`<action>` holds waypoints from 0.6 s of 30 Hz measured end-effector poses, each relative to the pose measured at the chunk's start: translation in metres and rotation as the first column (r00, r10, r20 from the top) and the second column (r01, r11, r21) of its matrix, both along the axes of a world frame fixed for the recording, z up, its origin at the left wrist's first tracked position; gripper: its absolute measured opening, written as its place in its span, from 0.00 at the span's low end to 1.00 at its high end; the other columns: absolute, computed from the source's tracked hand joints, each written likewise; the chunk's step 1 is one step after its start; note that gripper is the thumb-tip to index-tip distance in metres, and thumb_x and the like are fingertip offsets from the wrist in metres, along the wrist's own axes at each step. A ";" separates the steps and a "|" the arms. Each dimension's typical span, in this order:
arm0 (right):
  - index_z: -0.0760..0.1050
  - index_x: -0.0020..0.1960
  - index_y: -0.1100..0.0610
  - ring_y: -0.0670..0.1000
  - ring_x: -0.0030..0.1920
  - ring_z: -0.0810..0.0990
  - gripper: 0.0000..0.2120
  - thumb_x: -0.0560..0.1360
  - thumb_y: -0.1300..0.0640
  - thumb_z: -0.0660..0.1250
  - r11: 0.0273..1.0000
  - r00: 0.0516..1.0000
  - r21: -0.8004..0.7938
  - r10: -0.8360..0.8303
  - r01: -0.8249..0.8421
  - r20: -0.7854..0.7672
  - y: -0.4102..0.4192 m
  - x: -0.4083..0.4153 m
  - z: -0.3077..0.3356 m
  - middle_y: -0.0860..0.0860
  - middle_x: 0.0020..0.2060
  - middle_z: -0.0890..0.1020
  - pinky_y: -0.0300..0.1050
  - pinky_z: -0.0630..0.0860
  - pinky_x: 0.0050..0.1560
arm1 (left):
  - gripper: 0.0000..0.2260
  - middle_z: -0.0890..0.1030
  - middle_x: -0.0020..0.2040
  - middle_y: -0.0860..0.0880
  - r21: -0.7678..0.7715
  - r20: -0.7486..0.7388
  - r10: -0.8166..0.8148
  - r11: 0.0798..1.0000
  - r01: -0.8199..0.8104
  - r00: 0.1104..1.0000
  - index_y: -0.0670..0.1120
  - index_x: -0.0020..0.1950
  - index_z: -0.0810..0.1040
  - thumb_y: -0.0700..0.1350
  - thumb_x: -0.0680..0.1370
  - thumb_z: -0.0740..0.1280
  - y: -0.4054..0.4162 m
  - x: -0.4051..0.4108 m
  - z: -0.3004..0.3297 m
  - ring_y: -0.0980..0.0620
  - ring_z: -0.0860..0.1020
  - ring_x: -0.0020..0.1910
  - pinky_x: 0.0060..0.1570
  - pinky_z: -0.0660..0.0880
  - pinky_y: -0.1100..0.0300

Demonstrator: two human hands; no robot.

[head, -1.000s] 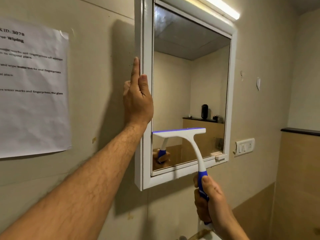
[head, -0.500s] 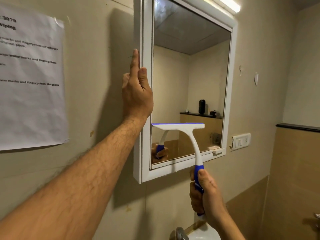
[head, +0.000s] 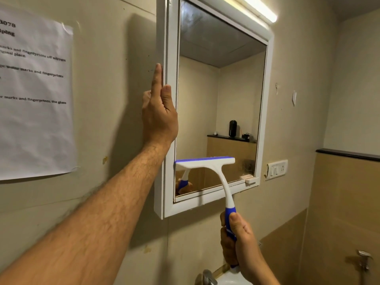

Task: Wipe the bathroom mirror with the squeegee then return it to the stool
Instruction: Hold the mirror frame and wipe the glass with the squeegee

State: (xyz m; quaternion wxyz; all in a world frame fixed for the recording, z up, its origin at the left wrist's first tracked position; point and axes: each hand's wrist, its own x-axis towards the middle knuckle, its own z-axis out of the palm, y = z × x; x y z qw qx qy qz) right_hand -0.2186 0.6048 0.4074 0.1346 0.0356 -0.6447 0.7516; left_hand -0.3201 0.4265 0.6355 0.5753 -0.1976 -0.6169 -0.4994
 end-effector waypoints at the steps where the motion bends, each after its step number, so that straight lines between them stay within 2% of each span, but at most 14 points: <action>1: 0.69 0.46 0.60 0.49 0.23 0.60 0.27 0.73 0.34 0.61 1.000 1.000 -0.001 0.009 -0.009 0.010 -0.001 0.001 -0.006 0.53 0.26 0.66 0.38 0.60 0.24 | 0.20 0.74 0.52 0.46 0.002 -0.002 0.001 1.000 -0.001 1.000 0.52 0.77 0.59 0.50 0.84 0.51 0.000 0.001 0.000 0.66 0.68 0.38 0.40 0.63 0.84; 5: 0.69 0.43 0.61 0.49 0.22 0.60 0.30 0.64 0.32 0.65 1.000 1.000 0.024 0.002 -0.003 0.015 -0.002 0.009 -0.023 0.52 0.25 0.66 0.38 0.60 0.23 | 0.20 0.75 0.53 0.48 0.005 0.003 0.007 1.000 -0.007 1.000 0.52 0.77 0.60 0.49 0.84 0.52 -0.001 0.001 0.000 0.72 0.67 0.39 0.40 0.59 0.86; 9: 0.69 0.45 0.61 0.49 0.23 0.59 0.28 0.73 0.34 0.61 1.000 1.000 0.018 0.016 -0.017 0.018 0.004 0.011 -0.014 0.52 0.26 0.65 0.38 0.60 0.24 | 0.20 0.76 0.58 0.46 -0.002 -0.001 0.017 1.000 -0.017 1.000 0.51 0.77 0.60 0.49 0.84 0.52 0.000 0.000 0.000 0.75 0.66 0.41 0.42 0.59 0.87; 11: 0.69 0.47 0.61 0.49 0.23 0.60 0.24 0.72 0.38 0.60 1.000 1.000 0.018 0.022 -0.022 -0.010 0.007 0.007 0.001 0.51 0.26 0.66 0.38 0.61 0.24 | 0.20 0.75 0.58 0.48 -0.002 0.004 0.021 1.000 -0.021 1.000 0.51 0.77 0.60 0.49 0.84 0.52 0.001 0.000 0.000 0.75 0.66 0.41 0.43 0.59 0.87; 13: 0.70 0.49 0.61 0.48 0.23 0.61 0.29 0.70 0.34 0.62 0.999 0.998 0.030 0.033 -0.031 -0.044 0.008 0.002 0.014 0.51 0.26 0.66 0.38 0.62 0.23 | 0.20 0.74 0.56 0.50 -0.001 0.001 0.027 1.000 -0.027 1.000 0.51 0.77 0.60 0.49 0.84 0.52 0.001 0.000 0.000 0.77 0.66 0.42 0.43 0.59 0.87; 15: 0.70 0.50 0.60 0.48 0.22 0.62 0.37 0.62 0.27 0.67 0.998 0.997 0.042 0.044 -0.041 -0.066 0.007 -0.001 0.016 0.51 0.26 0.67 0.38 0.63 0.22 | 0.20 0.69 0.55 0.55 -0.003 -0.001 0.031 1.000 -0.031 1.000 0.51 0.77 0.60 0.49 0.84 0.52 0.001 0.000 0.000 0.79 0.66 0.43 0.43 0.58 0.87; 16: 0.70 0.50 0.60 0.48 0.22 0.62 0.40 0.58 0.26 0.69 0.998 0.997 0.038 0.047 -0.044 -0.064 0.006 -0.001 0.013 0.51 0.26 0.67 0.38 0.63 0.22 | 0.20 0.69 0.55 0.55 -0.005 0.002 0.033 0.999 -0.033 0.999 0.51 0.77 0.60 0.49 0.84 0.52 0.001 0.000 0.000 0.79 0.66 0.43 0.43 0.58 0.87; 18: 0.71 0.48 0.60 0.48 0.23 0.61 0.39 0.58 0.27 0.69 0.999 0.998 0.033 0.040 -0.038 -0.050 0.003 0.000 -0.001 0.52 0.26 0.67 0.38 0.62 0.23 | 0.20 0.74 0.58 0.49 -0.009 0.007 0.042 0.999 -0.042 0.999 0.52 0.77 0.59 0.50 0.84 0.51 0.001 -0.001 0.000 0.77 0.66 0.43 0.43 0.58 0.87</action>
